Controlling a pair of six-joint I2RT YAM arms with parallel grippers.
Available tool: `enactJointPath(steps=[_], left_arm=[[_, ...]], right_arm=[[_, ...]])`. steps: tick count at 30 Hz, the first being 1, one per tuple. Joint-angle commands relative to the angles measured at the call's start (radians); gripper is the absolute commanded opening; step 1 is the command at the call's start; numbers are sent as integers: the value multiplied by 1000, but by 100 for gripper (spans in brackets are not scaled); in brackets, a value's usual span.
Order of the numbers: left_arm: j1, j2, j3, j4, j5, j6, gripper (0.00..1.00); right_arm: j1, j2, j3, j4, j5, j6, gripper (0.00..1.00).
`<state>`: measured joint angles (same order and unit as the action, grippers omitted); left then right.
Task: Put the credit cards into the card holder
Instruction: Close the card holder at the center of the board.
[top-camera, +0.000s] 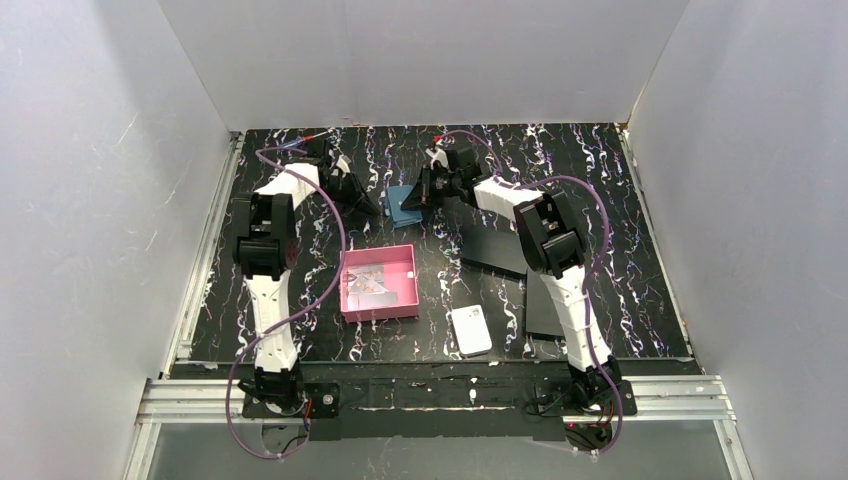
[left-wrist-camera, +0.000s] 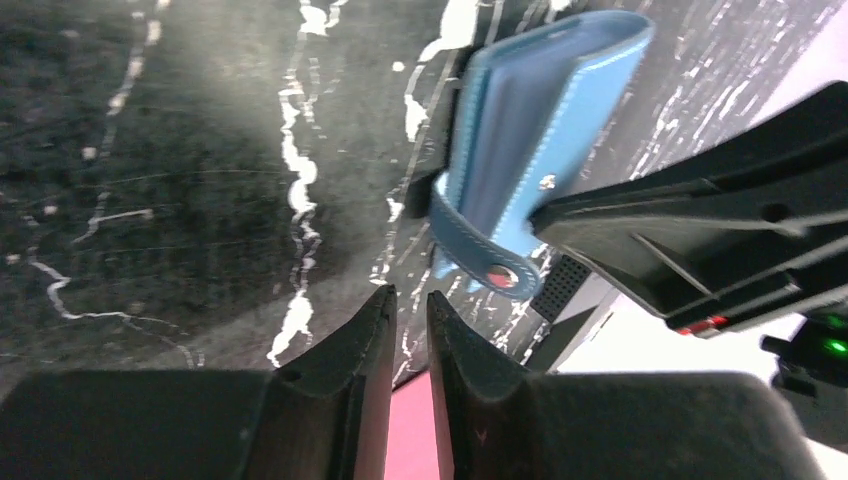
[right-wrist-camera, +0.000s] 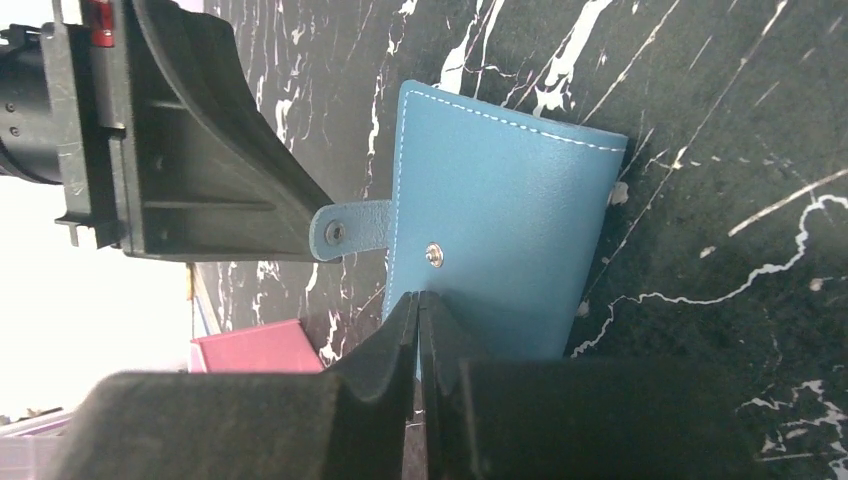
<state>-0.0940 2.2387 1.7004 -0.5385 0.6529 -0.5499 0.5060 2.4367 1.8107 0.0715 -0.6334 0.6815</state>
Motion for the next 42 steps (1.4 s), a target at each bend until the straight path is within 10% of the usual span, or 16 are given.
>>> enactJointPath(steps=[1, 14, 20, 42], left_arm=[[0, -57, -56, 73, -89, -35, 17], [-46, 69, 82, 105, 28, -66, 16], [-50, 67, 80, 107, 35, -62, 17], [-66, 87, 116, 99, 43, -58, 17]], right_arm=[[-1, 57, 32, -194, 87, -140, 12], [-11, 30, 41, -110, 41, -42, 24], [-68, 10, -114, 282, -46, 286, 36], [-24, 85, -5, 253, -53, 210, 36]])
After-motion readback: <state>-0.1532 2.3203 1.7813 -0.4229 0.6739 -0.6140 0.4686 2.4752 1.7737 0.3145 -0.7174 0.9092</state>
